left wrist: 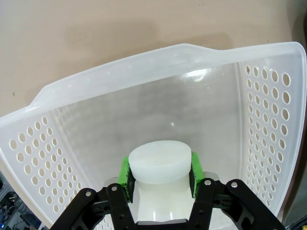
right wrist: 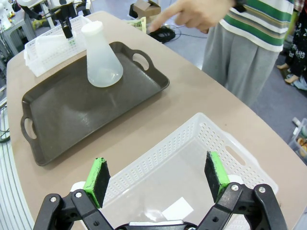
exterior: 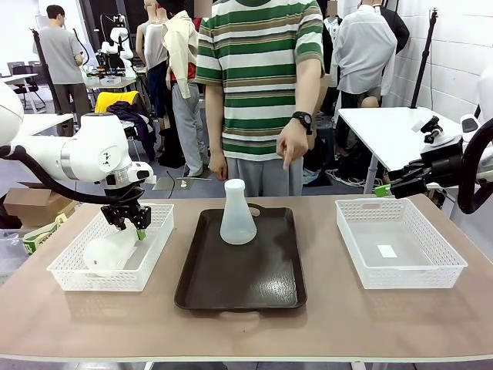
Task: Prepare the laboratory tools.
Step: Place the picked Big flask upright in the Handle tray as directed by the person.
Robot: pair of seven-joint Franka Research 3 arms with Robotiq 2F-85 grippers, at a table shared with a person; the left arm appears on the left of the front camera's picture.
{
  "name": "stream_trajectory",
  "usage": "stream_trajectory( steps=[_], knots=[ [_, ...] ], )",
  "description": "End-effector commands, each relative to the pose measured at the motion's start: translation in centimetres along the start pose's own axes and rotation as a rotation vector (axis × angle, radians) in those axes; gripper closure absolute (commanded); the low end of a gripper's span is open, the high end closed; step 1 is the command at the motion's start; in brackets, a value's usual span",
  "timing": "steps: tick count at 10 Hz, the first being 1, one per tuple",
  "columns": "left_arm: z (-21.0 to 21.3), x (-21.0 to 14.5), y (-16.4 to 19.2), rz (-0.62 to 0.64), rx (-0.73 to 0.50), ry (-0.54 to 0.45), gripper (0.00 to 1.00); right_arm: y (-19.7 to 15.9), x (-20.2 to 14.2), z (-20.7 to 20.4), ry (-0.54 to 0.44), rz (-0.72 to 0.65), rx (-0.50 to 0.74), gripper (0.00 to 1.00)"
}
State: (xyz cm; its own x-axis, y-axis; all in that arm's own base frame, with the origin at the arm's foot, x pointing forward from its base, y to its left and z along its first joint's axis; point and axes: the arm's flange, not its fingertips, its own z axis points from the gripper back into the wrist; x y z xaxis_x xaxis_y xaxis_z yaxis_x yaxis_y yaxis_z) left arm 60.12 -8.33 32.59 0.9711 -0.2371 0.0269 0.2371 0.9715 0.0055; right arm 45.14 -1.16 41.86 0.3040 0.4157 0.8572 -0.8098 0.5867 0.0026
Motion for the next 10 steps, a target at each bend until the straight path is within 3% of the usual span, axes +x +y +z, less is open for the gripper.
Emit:
stream_trajectory(
  steps=[1,10],
  knots=[
    [0.02,0.03,0.06,0.000,0.001,-0.001,1.00,0.00,-0.06,0.02,0.014,-0.001,0.000,0.00],
    [0.02,0.03,0.06,0.000,0.001,-0.001,1.00,0.00,-0.06,0.02,0.014,-0.001,0.000,0.00]
  ],
)
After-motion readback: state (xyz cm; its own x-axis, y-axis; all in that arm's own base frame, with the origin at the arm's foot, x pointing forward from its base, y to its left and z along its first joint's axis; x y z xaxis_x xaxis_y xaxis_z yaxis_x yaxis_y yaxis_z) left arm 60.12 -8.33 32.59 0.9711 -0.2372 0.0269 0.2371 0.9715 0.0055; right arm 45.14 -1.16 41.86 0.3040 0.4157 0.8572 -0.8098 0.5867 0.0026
